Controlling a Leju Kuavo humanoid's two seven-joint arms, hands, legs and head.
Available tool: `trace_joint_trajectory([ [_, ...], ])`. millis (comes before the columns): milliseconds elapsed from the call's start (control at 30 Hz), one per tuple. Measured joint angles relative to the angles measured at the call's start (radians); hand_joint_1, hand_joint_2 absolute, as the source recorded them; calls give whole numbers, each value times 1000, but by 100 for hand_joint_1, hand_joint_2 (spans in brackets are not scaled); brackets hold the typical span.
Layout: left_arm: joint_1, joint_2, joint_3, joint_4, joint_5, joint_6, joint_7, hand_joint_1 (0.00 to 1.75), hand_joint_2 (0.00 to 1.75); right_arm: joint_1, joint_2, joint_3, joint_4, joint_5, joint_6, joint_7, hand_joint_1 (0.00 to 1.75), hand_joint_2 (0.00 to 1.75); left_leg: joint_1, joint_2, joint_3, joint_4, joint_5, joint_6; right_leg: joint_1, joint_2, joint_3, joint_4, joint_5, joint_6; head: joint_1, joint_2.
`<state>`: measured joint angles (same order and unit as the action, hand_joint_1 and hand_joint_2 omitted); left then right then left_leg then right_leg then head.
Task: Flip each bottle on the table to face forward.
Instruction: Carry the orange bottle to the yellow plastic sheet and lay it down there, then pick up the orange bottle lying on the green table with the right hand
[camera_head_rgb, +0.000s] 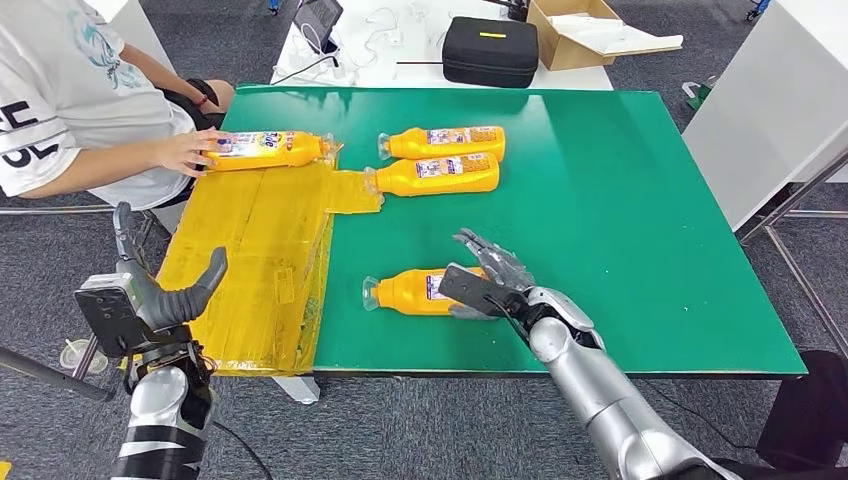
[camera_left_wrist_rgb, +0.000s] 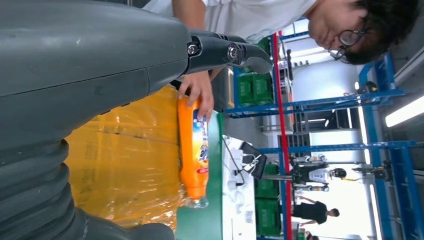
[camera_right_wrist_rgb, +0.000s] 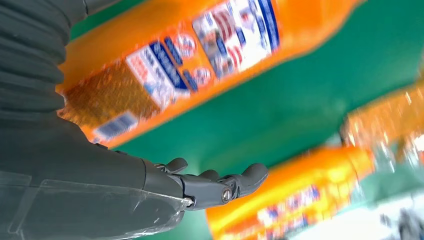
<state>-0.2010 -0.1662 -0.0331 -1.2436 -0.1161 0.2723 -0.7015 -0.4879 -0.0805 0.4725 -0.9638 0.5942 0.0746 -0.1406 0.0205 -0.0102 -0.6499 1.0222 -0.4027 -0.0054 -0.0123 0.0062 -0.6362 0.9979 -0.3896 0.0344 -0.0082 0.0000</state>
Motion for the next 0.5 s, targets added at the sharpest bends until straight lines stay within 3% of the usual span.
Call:
trace_joint_trajectory([
  [233, -13, -5, -3, 40, 0, -1, 0, 0, 175, -56, 0, 44, 97, 5, 28, -2, 0, 175, 0, 0, 0, 0, 0, 0, 0, 0, 0, 0, 0, 0, 0, 0],
  [500, -37, -10, -6, 101, 0, -12, 0, 0, 175, -147, 0, 125, 207, 18, 133, -2, 0, 175, 0, 0, 0, 0, 0, 0, 0, 0, 0, 0, 0, 0, 0, 0],
])
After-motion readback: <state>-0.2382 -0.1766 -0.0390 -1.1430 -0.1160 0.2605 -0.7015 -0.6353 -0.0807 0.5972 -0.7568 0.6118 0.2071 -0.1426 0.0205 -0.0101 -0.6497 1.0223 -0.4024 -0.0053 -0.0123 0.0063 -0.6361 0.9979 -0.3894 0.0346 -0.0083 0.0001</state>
